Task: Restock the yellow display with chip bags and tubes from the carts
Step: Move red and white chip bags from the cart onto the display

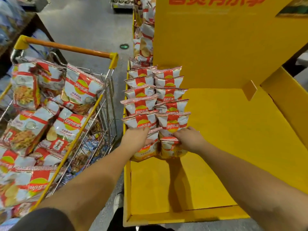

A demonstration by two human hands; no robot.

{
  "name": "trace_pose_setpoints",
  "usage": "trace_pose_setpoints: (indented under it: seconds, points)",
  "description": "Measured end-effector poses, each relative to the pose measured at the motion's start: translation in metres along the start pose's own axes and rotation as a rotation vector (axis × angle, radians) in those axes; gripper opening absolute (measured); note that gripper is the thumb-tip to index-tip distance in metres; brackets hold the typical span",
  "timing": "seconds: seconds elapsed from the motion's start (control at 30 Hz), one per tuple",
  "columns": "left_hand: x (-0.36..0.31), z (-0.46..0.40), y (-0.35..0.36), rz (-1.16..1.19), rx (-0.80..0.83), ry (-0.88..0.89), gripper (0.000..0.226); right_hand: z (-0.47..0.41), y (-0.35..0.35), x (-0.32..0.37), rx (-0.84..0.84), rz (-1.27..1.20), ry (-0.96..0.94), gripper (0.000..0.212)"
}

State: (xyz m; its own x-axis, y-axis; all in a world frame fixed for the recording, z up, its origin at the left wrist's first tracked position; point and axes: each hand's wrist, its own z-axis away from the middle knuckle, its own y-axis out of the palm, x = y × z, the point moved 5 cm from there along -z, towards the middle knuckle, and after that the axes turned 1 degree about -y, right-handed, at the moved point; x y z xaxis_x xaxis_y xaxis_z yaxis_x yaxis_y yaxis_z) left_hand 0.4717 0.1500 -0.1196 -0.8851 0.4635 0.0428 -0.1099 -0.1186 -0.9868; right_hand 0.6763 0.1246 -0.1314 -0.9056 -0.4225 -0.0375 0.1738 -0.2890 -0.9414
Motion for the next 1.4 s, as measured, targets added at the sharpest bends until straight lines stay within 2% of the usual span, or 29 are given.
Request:
trace_pose_setpoints:
  seconds: [0.2, 0.3, 0.43, 0.6, 0.7, 0.8, 0.9, 0.97, 1.0, 1.17, 1.3, 1.4]
  points:
    - [0.001, 0.005, 0.004, 0.047, 0.027, 0.073, 0.092, -0.014, -0.001, -0.004, -0.06, 0.03, 0.024, 0.048]
    - [0.004, 0.016, 0.007, 0.074, 0.026, 0.062, 0.087, -0.014, -0.002, -0.005, -0.039, 0.002, 0.061, 0.062]
    - [0.008, 0.024, 0.013, 0.02, 0.09, -0.039, 0.074, -0.013, -0.002, -0.005, 0.061, 0.057, 0.055, 0.081]
    - [0.007, 0.014, 0.006, -0.059, 0.041, -0.027, 0.063, -0.018, -0.008, -0.008, 0.016, 0.08, 0.134, 0.045]
    - [0.01, 0.013, 0.01, -0.073, 0.037, -0.03, 0.064, -0.016, -0.003, -0.005, -0.037, 0.068, 0.189, 0.044]
    - [0.008, 0.014, 0.014, -0.037, 0.029, -0.042, 0.07, -0.012, 0.002, 0.0, -0.03, 0.017, 0.277, 0.059]
    - [0.01, 0.019, -0.001, 0.043, -0.01, -0.068, 0.083, -0.007, -0.014, 0.002, 0.023, -0.052, 0.336, 0.089]
    - [0.019, 0.026, -0.018, 0.154, -0.066, -0.108, 0.082, -0.003, -0.039, 0.004, 0.023, -0.107, 0.342, 0.105]
    - [0.026, 0.032, -0.026, 0.231, -0.105, -0.131, 0.078, -0.002, -0.057, 0.008, -0.02, -0.125, 0.33, 0.105]
    - [0.07, 0.074, -0.064, 0.525, -0.232, -0.149, 0.047, -0.012, -0.142, 0.046, -0.296, -0.263, 0.221, 0.07]
    - [0.139, 0.104, -0.083, 0.599, -0.281, -0.252, 0.031, -0.046, -0.179, 0.115, -0.332, -0.307, 0.032, 0.046]
    - [0.207, 0.122, -0.092, 0.623, -0.327, -0.344, 0.026, -0.079, -0.193, 0.165, -0.295, -0.343, -0.07, 0.038]
